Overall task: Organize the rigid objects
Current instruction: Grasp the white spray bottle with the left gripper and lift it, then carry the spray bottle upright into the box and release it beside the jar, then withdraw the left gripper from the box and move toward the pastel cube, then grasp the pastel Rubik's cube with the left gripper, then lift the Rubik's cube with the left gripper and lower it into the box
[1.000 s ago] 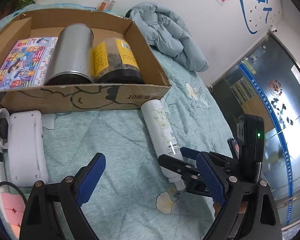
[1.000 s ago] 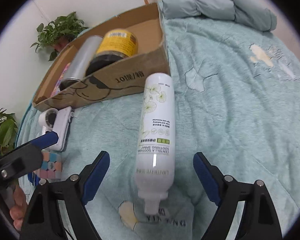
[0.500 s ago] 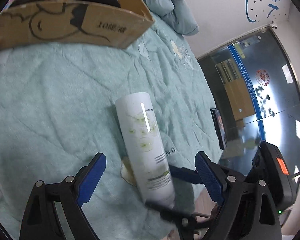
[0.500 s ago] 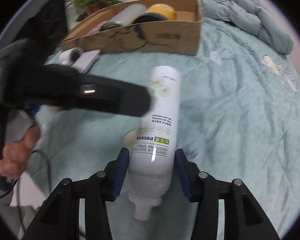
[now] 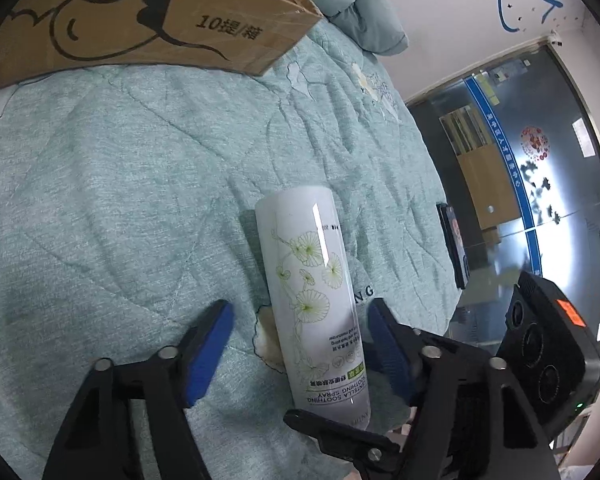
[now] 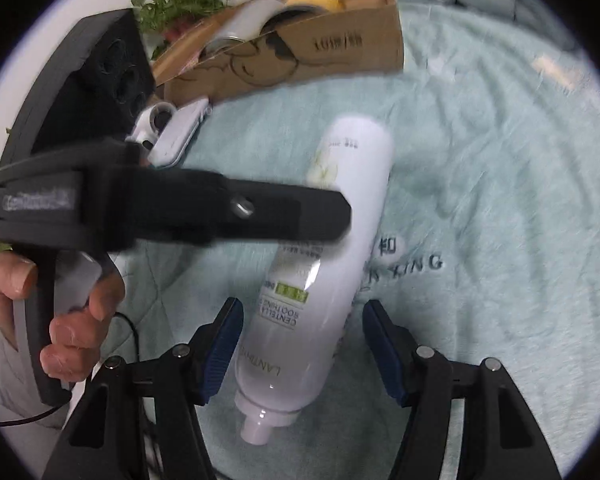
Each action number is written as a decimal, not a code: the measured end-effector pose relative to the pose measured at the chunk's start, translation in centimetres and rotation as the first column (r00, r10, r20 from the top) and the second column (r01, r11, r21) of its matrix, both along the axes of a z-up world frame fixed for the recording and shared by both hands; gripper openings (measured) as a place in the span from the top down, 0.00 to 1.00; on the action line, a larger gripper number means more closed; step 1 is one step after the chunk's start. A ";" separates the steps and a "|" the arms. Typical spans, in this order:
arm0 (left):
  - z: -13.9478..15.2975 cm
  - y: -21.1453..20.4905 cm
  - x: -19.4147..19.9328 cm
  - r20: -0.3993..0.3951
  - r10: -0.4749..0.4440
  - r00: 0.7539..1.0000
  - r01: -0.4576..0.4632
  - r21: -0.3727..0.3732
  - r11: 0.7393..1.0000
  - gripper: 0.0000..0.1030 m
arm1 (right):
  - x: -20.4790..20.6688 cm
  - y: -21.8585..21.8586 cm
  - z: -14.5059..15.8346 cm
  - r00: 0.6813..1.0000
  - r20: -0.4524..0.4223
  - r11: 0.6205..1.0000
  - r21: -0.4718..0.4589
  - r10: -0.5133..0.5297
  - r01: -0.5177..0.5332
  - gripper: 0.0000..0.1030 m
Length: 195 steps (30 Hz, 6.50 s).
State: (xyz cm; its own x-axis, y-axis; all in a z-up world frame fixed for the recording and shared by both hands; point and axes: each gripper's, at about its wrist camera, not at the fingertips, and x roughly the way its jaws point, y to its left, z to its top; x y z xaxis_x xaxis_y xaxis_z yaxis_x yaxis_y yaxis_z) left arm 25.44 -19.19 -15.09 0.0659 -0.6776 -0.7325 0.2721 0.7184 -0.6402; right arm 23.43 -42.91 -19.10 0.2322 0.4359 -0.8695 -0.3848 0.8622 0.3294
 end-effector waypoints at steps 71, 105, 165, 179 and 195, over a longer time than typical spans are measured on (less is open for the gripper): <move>10.8 -1.6 25.5 0.270 0.076 0.960 -0.113 0.123 0.986 0.33 | 25.7 4.3 5.5 0.989 0.146 0.991 -0.133 -0.009 0.029 0.58; 21.6 20.7 -15.9 0.775 0.182 0.606 -0.525 0.216 0.823 0.01 | -2.8 7.5 11.3 0.869 0.493 0.989 -0.102 -0.044 0.108 0.23; 2.9 20.9 -4.0 0.153 0.313 0.937 -0.307 -0.059 0.950 0.46 | 1.2 17.2 0.6 0.962 0.187 0.980 -0.037 0.200 -0.197 0.35; 2.7 19.2 -3.7 0.205 0.312 0.928 -0.319 0.000 0.948 0.52 | 2.3 17.6 -0.2 0.965 0.182 0.982 -0.030 0.191 -0.189 0.39; 10.5 21.9 -3.0 0.408 0.348 0.844 -0.350 -0.072 0.934 0.52 | 3.5 20.1 6.3 0.901 0.391 0.982 -0.080 0.189 -0.171 0.39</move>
